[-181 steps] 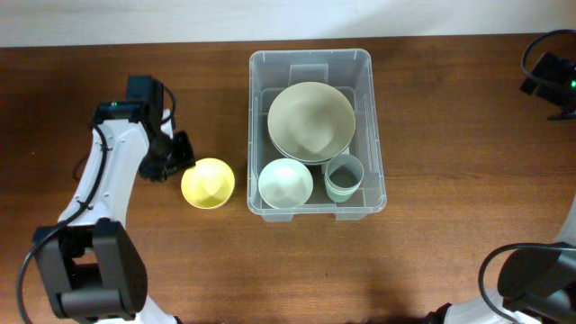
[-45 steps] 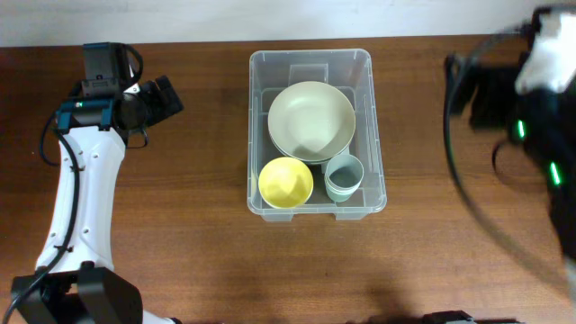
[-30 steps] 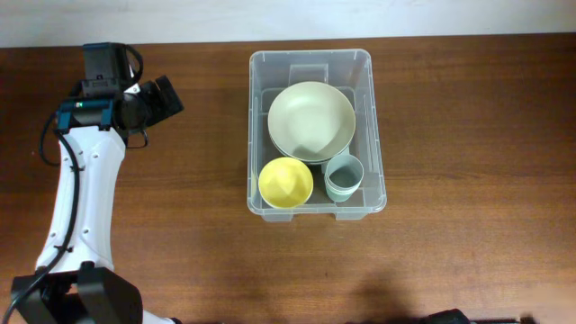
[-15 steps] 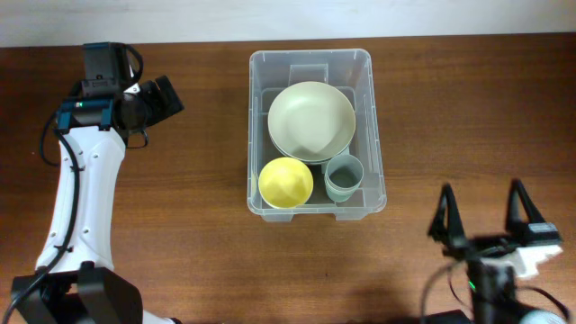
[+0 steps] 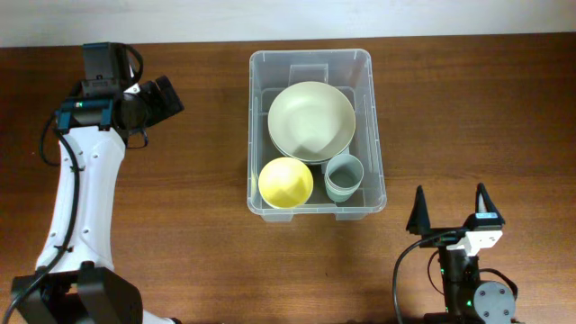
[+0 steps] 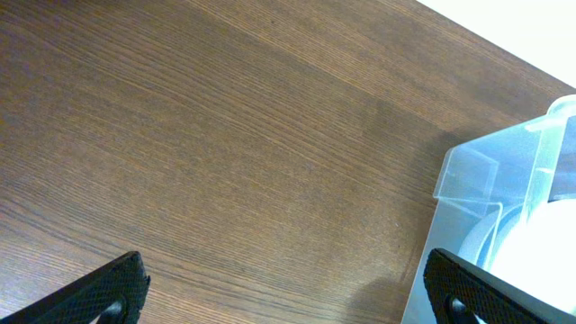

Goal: Pack container

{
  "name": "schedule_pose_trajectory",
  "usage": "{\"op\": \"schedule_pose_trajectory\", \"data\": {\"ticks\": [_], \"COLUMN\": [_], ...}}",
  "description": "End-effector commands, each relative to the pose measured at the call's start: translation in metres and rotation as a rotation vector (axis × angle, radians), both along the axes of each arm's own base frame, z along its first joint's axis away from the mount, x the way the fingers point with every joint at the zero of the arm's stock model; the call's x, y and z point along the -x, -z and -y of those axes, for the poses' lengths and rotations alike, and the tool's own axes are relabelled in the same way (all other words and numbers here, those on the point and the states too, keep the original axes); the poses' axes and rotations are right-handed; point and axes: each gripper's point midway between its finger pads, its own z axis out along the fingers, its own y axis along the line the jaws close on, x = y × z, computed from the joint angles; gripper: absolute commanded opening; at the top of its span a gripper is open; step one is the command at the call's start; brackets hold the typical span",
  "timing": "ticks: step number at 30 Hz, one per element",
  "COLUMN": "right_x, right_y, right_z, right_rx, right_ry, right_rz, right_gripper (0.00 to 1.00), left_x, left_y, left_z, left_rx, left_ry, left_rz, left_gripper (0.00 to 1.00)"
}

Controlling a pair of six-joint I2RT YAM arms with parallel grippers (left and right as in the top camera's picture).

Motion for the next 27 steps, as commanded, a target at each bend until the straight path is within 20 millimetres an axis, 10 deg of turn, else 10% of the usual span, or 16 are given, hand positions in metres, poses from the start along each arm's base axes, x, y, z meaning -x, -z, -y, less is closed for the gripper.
{"op": "schedule_pose_trajectory", "data": {"ticks": [1, 17, 27], "right_x": [-0.002, -0.009, -0.009], "right_y": [0.013, 0.082, 0.081], "right_z": [0.0, 0.006, 0.006], "right_rx": [0.017, 0.02, 0.02], "right_ry": [-0.002, 0.034, 0.035], "right_rz": [-0.023, -0.222, -0.219], "right_gripper": [0.99, 0.99, 0.99], "left_x": [-0.003, -0.003, -0.003], "left_y": [-0.007, -0.007, -0.007], "left_z": [-0.003, -0.003, -0.003], "left_rx": [-0.001, -0.001, -0.001], "left_ry": [-0.01, -0.011, -0.011], "left_rz": [0.019, 0.019, 0.019], "left_gripper": [1.0, 1.0, 1.0]}}
